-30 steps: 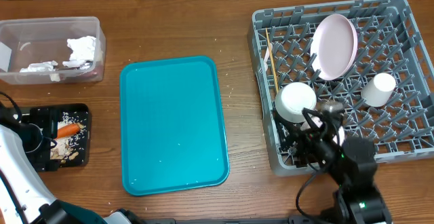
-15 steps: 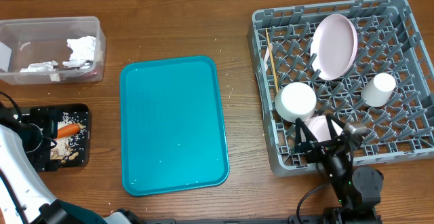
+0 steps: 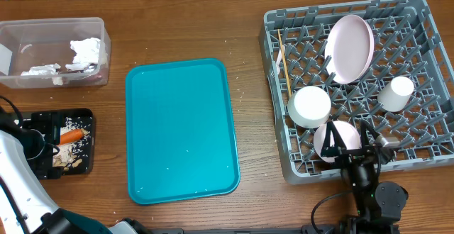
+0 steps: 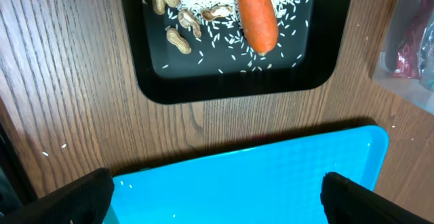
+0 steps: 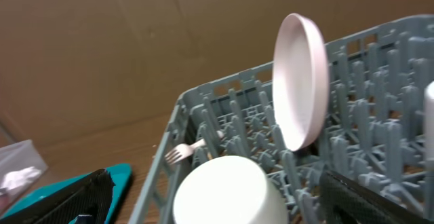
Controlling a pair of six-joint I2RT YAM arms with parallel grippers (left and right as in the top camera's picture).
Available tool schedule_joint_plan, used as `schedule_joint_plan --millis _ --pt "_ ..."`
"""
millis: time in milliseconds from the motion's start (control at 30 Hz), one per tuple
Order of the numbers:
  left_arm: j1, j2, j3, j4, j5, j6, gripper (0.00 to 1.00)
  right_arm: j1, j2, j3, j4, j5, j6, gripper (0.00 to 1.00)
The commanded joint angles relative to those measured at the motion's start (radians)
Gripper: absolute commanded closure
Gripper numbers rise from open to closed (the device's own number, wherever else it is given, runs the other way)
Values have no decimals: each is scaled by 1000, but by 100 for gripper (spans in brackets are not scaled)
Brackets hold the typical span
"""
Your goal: Sort waste into correct bins and load items into the dishwasher rack
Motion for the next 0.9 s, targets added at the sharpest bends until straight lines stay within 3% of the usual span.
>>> schedule_joint_plan --millis 0,267,433,867 --pt "4 2 -3 -2 -7 -17 0 -20 -12 -10 6 0 -61 0" --pt "4 2 -3 -2 -7 -17 0 -24 -12 -10 6 18 -63 0" --pt "4 2 -3 -2 -7 -17 0 -23 -12 -10 3 30 -185 0" --pt "4 2 -3 -2 -7 -17 0 -23 -12 -10 6 11 -183 0"
